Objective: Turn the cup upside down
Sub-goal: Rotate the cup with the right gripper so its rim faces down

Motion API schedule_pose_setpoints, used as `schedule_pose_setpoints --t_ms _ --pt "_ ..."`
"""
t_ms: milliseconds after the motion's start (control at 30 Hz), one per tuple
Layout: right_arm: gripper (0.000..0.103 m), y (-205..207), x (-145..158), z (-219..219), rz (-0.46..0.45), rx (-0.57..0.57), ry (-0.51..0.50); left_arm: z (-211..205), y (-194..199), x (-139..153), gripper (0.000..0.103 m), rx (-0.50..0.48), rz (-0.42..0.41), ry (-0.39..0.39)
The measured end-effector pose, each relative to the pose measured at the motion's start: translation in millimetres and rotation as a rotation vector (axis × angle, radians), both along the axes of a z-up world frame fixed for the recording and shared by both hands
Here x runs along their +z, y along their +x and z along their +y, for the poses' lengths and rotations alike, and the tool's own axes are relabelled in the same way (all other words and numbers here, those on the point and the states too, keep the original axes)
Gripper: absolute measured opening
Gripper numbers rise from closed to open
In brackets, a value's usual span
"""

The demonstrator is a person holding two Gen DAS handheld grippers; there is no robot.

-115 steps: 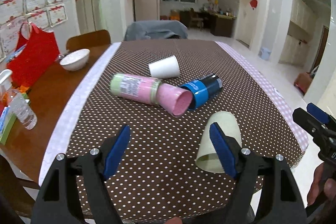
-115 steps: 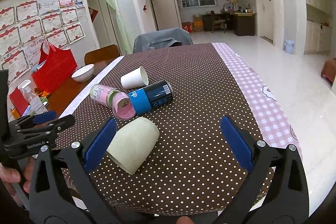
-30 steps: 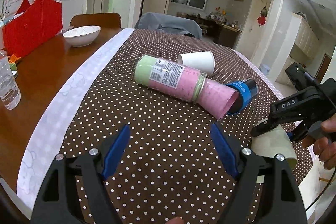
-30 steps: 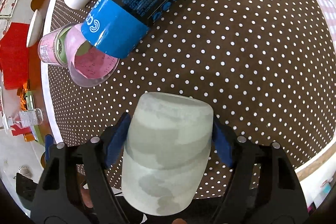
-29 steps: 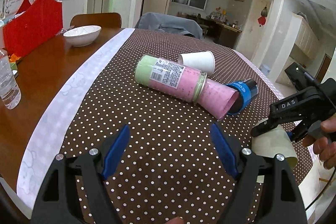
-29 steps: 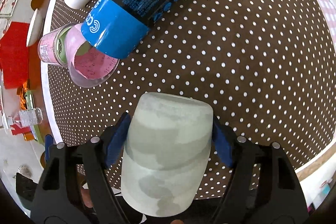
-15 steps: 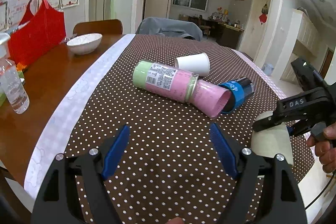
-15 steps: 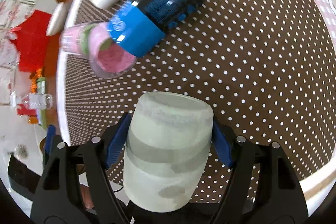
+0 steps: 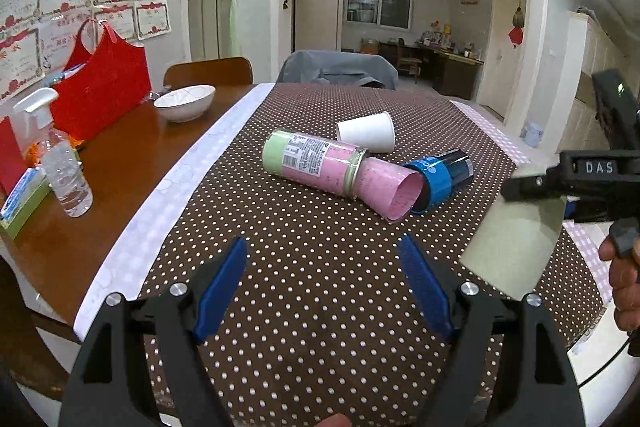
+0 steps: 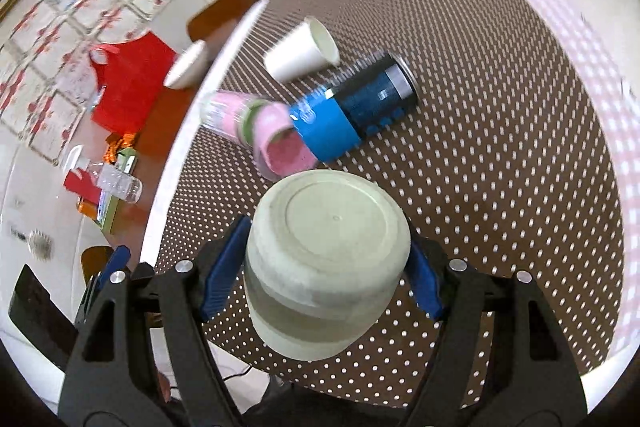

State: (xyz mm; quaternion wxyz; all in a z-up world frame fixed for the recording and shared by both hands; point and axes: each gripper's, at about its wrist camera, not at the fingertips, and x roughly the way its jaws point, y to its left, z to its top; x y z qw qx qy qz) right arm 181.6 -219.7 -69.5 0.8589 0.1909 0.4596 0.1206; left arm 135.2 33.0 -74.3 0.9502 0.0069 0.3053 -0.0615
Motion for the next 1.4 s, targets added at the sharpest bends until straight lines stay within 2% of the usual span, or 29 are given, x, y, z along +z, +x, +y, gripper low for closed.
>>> schedule_pose_setpoints --t_ms 167,333,600,833,1067,1133,1233,1400 --pt "0.071 -16 18 12 -0.171 0.001 -0.153 -2 -20 5 0.078 0.031 -0.029 0.012" --pt "0.071 -35 20 28 -0.292 0.003 -0.312 1 -36 7 0.078 0.052 -0.046 0.009" --pt "0.072 -44 3 42 -0.380 0.014 -0.413 -2 -51 7 0.078 0.071 -0.052 0.013" --pt "0.072 -35 -16 65 -0.377 0.085 -0.434 -3 -57 7 0.078 0.092 -0.050 0.026" --pt "0.072 -24 -32 65 -0.326 0.091 -0.442 -2 -58 5 0.078 0.099 -0.044 0.035" --pt "0.073 -26 -31 64 -0.338 0.081 -0.439 -2 -58 5 0.078 0.097 -0.045 0.038" --pt "0.092 -30 -23 62 -0.364 0.064 -0.415 -3 -59 5 0.078 0.094 -0.044 0.040" --pt "0.097 -36 -10 56 -0.382 0.050 -0.352 -2 -61 6 0.078 0.093 -0.051 0.041"
